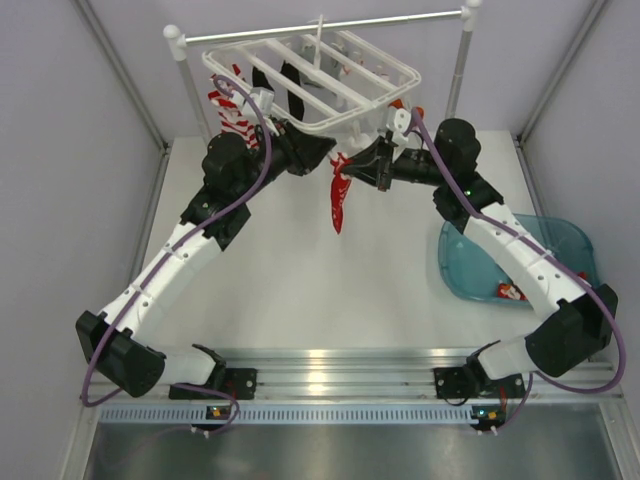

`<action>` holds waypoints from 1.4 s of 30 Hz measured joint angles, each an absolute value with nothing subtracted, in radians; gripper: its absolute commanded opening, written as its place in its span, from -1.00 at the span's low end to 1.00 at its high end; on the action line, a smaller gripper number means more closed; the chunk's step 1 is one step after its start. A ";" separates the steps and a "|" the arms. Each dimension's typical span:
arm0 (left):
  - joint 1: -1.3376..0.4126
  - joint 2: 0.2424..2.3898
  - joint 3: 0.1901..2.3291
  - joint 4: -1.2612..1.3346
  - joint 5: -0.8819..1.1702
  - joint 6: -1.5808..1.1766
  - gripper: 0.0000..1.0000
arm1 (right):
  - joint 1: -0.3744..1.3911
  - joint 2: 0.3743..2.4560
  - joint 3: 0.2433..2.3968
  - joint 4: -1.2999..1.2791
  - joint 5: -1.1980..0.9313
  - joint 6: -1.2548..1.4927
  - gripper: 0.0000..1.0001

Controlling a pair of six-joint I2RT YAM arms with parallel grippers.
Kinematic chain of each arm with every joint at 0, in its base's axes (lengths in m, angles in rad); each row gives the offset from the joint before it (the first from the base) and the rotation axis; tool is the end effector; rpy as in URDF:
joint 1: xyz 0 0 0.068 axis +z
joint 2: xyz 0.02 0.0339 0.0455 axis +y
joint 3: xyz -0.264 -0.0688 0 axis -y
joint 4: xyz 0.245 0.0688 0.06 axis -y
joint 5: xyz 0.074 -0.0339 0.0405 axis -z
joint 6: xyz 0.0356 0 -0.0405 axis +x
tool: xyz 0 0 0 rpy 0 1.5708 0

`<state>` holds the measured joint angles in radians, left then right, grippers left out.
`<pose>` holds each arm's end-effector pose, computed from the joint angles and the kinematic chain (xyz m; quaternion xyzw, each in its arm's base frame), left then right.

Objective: Clip the socks to the hanger
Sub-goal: Clamp the sock onto the hanger.

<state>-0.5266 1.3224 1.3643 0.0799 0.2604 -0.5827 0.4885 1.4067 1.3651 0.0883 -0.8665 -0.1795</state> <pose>0.2590 -0.1612 0.4528 0.0788 0.6596 -0.4642 0.5859 0.2708 0.1746 0.4282 -0.4923 0.4924 0.3874 0.6042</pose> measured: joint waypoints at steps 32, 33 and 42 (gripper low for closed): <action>-0.514 1.322 1.358 0.107 0.282 -0.660 -0.70 | 0.489 1.409 1.361 0.159 -0.865 -0.160 -1.00; -0.514 1.322 1.358 0.106 0.282 -0.659 -0.54 | 0.489 1.409 1.361 0.159 -0.865 -0.159 -1.00; -0.514 1.322 1.358 0.082 0.275 -0.633 -0.01 | 0.489 1.409 1.361 0.157 -0.861 -0.166 -1.00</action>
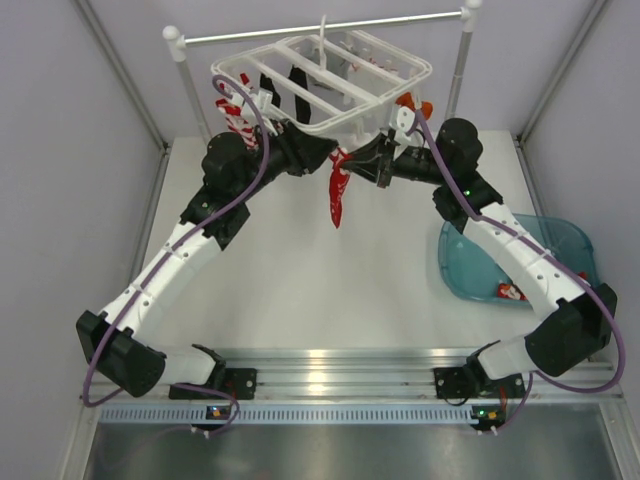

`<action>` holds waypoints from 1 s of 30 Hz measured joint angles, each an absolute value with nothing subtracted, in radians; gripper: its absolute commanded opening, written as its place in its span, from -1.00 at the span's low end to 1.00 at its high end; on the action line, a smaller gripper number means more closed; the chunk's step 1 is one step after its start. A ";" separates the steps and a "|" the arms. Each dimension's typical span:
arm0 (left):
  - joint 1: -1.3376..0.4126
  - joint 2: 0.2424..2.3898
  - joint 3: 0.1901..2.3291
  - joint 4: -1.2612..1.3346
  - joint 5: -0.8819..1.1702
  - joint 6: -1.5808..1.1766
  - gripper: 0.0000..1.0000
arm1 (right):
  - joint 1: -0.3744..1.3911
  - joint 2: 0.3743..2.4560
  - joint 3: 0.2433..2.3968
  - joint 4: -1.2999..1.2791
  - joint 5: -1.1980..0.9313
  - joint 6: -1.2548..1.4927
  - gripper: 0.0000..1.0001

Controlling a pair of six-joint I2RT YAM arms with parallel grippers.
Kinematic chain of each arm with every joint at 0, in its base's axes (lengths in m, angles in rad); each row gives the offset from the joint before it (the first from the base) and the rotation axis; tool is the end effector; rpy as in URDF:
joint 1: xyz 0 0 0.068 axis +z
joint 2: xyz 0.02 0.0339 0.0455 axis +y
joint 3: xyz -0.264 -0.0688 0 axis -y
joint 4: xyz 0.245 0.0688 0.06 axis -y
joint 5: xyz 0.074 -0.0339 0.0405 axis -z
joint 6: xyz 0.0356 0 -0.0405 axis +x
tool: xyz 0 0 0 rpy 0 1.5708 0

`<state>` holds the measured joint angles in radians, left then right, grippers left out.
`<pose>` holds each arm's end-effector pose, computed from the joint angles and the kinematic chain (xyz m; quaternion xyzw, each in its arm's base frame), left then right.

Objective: Clip the socks to the hanger
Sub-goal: Clamp the sock onto the hanger.

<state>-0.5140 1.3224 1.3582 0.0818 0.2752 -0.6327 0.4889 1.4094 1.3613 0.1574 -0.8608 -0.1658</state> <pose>0.2611 -0.1585 0.4508 0.0633 0.6630 -0.4782 0.5725 0.2714 0.1750 0.4328 -0.4892 0.4744 0.3837 0.6232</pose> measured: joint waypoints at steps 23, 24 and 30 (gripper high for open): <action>-0.393 1.041 1.256 -0.075 0.277 -0.501 0.04 | 0.475 1.419 1.377 0.074 -0.838 -0.266 -1.00; -0.385 1.041 1.253 -0.086 0.268 -0.487 0.04 | 0.474 1.419 1.377 0.068 -0.835 -0.270 -1.00; -0.369 1.077 1.245 -0.090 0.254 -0.390 -0.01 | 0.473 1.419 1.380 0.031 -0.831 -0.289 -1.00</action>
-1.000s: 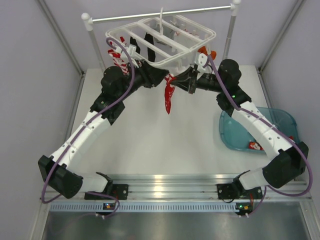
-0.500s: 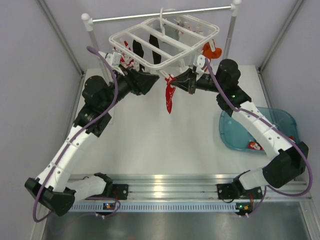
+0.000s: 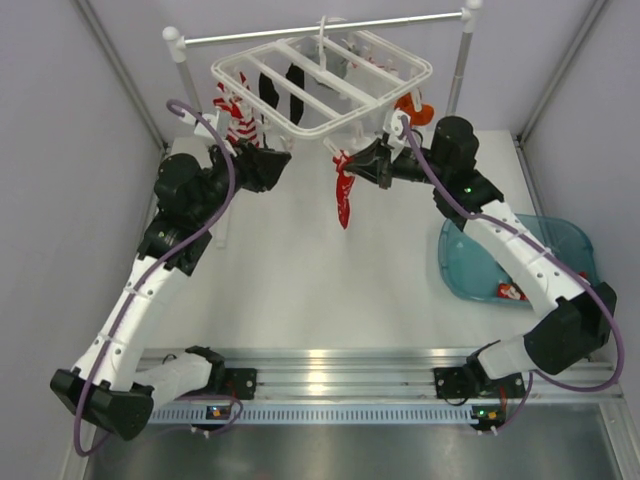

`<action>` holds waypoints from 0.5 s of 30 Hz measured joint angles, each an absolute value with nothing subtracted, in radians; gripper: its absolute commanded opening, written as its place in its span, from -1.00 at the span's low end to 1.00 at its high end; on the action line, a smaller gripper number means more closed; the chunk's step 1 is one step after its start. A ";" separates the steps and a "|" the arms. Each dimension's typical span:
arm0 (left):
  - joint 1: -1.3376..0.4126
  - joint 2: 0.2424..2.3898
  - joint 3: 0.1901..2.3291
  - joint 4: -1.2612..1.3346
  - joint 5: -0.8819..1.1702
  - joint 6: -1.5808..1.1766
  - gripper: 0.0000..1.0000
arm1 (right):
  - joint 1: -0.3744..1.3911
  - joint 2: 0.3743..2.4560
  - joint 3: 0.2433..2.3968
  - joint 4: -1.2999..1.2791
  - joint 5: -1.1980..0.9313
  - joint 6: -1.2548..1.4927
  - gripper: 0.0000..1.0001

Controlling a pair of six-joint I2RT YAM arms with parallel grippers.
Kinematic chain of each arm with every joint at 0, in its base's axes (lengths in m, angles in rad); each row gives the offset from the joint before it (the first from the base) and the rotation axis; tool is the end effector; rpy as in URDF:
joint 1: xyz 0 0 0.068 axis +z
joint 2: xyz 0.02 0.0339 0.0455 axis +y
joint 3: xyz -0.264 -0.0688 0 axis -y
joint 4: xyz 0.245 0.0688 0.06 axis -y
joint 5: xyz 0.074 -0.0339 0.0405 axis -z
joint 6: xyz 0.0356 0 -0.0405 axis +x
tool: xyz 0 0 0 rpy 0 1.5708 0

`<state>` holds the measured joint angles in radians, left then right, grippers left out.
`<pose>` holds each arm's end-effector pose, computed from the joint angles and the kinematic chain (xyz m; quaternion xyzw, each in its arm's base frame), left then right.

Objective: Clip the socks to the hanger
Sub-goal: Clamp the sock onto the hanger.

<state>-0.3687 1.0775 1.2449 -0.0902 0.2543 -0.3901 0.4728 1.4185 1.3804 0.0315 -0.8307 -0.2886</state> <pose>0.2157 -0.0929 0.4544 0.0858 0.6748 -0.3496 0.6443 0.2774 0.1714 0.4244 -0.5052 0.4970 0.3444 0.6158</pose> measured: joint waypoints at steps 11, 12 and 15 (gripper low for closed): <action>-0.369 1.160 1.242 0.051 0.280 -0.321 -0.19 | 0.469 1.423 1.396 0.007 -0.831 -0.300 -1.00; -0.369 1.168 1.242 0.060 0.281 -0.318 -0.28 | 0.468 1.424 1.396 0.006 -0.831 -0.303 -1.00; -0.369 1.185 1.242 0.080 0.292 -0.312 -0.44 | 0.466 1.430 1.399 0.003 -0.830 -0.307 -1.00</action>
